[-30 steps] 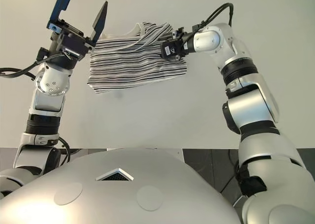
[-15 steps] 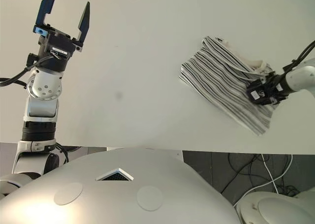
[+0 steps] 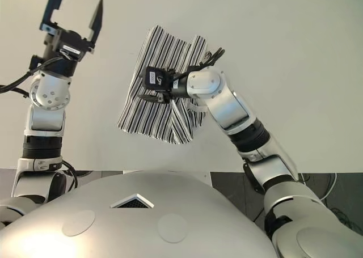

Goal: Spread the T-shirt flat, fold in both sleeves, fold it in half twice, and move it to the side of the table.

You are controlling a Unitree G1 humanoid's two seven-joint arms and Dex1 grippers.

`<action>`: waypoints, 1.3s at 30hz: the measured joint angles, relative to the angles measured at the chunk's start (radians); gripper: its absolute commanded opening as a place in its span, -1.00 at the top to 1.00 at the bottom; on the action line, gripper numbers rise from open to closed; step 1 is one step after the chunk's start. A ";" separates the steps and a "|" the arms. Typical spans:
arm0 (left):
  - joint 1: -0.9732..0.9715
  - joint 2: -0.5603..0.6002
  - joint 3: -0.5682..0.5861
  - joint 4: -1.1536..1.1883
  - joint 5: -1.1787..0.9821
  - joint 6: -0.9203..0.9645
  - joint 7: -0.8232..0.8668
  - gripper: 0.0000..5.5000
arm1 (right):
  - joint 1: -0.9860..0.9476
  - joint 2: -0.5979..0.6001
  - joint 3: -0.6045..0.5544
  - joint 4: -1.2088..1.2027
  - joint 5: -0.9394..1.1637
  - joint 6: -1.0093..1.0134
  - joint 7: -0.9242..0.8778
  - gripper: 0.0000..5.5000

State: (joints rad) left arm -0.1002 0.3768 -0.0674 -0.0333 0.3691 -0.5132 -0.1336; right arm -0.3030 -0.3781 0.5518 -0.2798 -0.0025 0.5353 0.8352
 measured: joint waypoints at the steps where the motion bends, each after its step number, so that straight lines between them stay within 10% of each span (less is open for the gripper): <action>1: -0.001 0.009 -0.019 0.006 0.014 -0.002 -0.016 -0.06 | 0.002 0.000 -0.004 -0.012 -0.002 0.020 -0.017 0.02; 13: 0.133 0.222 -0.315 0.153 0.163 -0.226 -0.226 -0.06 | 0.064 -0.119 -0.027 -0.024 -0.043 -0.014 -0.037 0.02; 39: 0.186 0.303 -0.281 0.149 0.184 -0.192 -0.165 -0.06 | 0.462 -0.495 -0.227 -0.173 -0.043 -0.289 0.092 0.02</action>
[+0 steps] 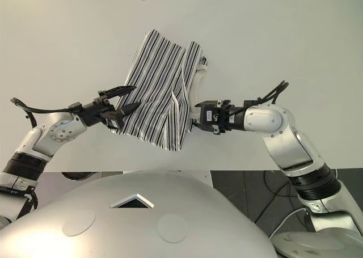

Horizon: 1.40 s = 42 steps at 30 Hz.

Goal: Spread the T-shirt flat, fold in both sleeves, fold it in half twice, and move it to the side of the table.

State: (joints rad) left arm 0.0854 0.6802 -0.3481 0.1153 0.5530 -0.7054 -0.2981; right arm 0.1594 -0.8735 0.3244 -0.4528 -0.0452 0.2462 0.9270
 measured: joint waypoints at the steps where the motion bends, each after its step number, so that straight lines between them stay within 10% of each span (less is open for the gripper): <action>1: 0.003 0.006 0.005 0.000 -0.002 0.001 0.000 -0.06 | 0.008 -0.001 -0.025 0.002 0.002 -0.011 -0.011 0.02; 10: 0.185 0.107 0.036 -0.259 -0.356 0.139 -0.255 -0.06 | 0.334 -0.060 -0.368 -0.244 0.138 -0.323 0.034 0.02; 17: 0.332 0.200 0.188 -0.440 -0.548 0.172 -0.337 -0.06 | 0.444 -0.052 -0.259 -0.258 -0.109 -0.488 0.024 -0.36; 21: 0.363 0.273 0.423 -0.291 -0.279 -0.099 -0.226 -0.06 | 0.327 0.025 -0.142 -0.122 -0.319 -0.642 -0.092 -0.36; 27: 0.429 0.308 0.479 -0.129 0.076 -0.378 -0.104 -0.06 | 0.270 0.051 -0.084 -0.001 -0.432 -0.770 -0.202 -0.36; 42: 0.036 0.308 0.206 0.002 0.482 -0.507 0.244 -0.06 | 0.311 0.061 -0.007 0.005 -0.450 -0.750 -0.251 -0.36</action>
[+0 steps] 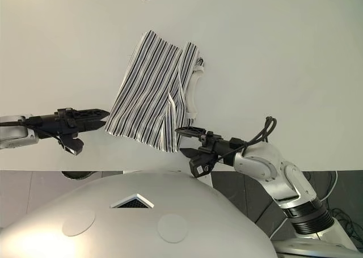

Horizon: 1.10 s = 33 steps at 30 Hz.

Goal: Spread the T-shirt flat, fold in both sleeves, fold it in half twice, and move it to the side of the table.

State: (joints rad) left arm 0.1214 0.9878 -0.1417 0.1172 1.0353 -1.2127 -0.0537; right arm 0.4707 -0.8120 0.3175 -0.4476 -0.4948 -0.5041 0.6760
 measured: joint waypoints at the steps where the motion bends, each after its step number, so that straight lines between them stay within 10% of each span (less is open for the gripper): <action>1: -0.007 0.001 -0.014 0.000 0.005 0.002 0.013 -0.06 | 0.000 0.000 0.001 0.001 0.000 0.000 -0.003 -0.36; 6: -0.064 0.003 -0.095 0.013 0.034 0.008 0.071 -0.06 | -0.001 0.000 0.006 0.003 -0.003 0.005 -0.014 -0.36; 21: -0.110 0.060 -0.245 0.055 -0.005 0.054 0.076 0.94 | -0.038 0.000 0.030 0.040 -0.020 -0.017 -0.065 -0.37; 33: -0.090 0.080 -0.254 0.026 -0.045 0.094 0.041 0.97 | -0.199 0.019 0.149 0.065 -0.095 -0.052 -0.047 -0.37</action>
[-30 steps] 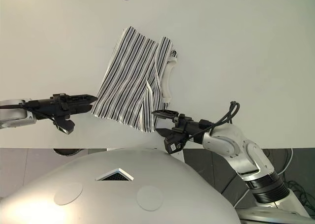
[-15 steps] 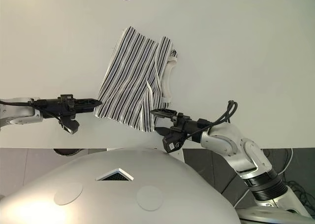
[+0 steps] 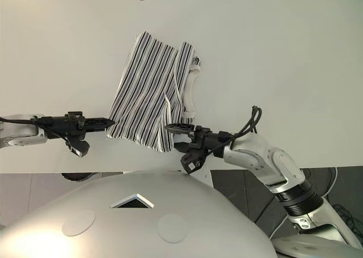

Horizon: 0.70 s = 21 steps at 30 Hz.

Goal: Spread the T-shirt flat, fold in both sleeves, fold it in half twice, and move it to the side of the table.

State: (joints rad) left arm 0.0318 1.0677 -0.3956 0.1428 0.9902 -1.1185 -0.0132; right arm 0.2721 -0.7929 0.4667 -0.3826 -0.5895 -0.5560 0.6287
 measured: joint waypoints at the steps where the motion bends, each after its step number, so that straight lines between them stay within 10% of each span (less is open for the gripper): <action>1: 0.002 0.001 0.000 -0.002 -0.001 0.002 0.000 0.97 | -0.005 0.003 0.005 0.003 0.000 -0.001 0.000 -0.37; 21: 0.051 0.029 0.006 -0.036 -0.037 0.042 -0.007 0.98 | 0.095 -0.147 -0.131 0.027 -0.003 -0.063 -0.142 -0.37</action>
State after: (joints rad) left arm 0.0824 1.0965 -0.3900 0.1072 0.9535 -1.0762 -0.0201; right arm 0.3676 -0.9399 0.3362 -0.3558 -0.5921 -0.6195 0.4865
